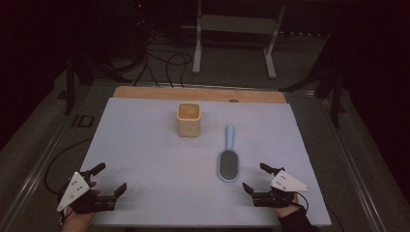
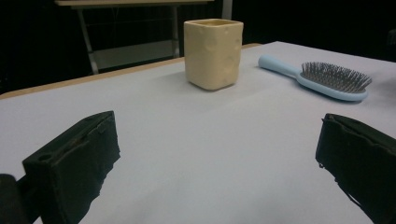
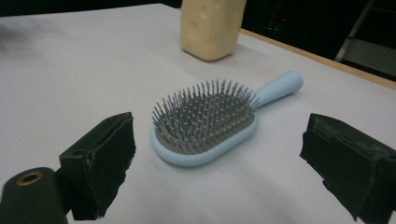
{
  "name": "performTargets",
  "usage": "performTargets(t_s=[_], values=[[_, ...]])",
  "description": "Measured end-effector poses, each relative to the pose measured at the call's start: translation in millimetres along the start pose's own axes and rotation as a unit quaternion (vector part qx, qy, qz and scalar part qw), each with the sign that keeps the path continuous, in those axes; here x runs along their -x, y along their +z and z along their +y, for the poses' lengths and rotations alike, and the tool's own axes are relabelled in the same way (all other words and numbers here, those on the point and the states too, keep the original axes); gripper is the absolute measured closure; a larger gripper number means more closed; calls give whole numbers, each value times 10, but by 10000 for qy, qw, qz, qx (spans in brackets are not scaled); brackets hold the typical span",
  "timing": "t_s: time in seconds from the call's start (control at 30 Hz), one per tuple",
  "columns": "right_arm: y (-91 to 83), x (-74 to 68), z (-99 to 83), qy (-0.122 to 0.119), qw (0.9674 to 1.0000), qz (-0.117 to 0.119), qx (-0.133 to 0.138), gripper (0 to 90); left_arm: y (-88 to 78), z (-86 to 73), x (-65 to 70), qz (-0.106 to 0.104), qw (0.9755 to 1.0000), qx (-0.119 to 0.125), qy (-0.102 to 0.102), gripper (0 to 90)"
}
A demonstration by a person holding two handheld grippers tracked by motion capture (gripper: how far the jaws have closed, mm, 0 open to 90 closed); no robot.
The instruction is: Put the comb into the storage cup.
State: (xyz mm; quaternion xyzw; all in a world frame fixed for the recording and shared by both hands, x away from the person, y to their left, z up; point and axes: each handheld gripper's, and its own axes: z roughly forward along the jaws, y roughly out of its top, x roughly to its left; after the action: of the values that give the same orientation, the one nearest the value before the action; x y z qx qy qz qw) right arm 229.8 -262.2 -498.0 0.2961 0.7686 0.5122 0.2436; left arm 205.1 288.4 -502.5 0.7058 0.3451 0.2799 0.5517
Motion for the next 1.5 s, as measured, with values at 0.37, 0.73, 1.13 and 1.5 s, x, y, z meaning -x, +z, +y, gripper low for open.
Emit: performTargets(t_s=[0.37,0.73,1.13,1.5], values=[[62,-6,-48,-84,9981,404,-458,95,52,17,14,-21,10000,-3,20,0],[73,-72,-20,-245,9965,599,-521,95,31,10,19,-18,10000,2,5,0],[25,-140,116,-238,9958,795,-399,97,9,12,28,-106,9999,70,30,0],[4,-115,300,-343,9939,1007,-306,97,9,14,25,-60,9999,87,22,0]])
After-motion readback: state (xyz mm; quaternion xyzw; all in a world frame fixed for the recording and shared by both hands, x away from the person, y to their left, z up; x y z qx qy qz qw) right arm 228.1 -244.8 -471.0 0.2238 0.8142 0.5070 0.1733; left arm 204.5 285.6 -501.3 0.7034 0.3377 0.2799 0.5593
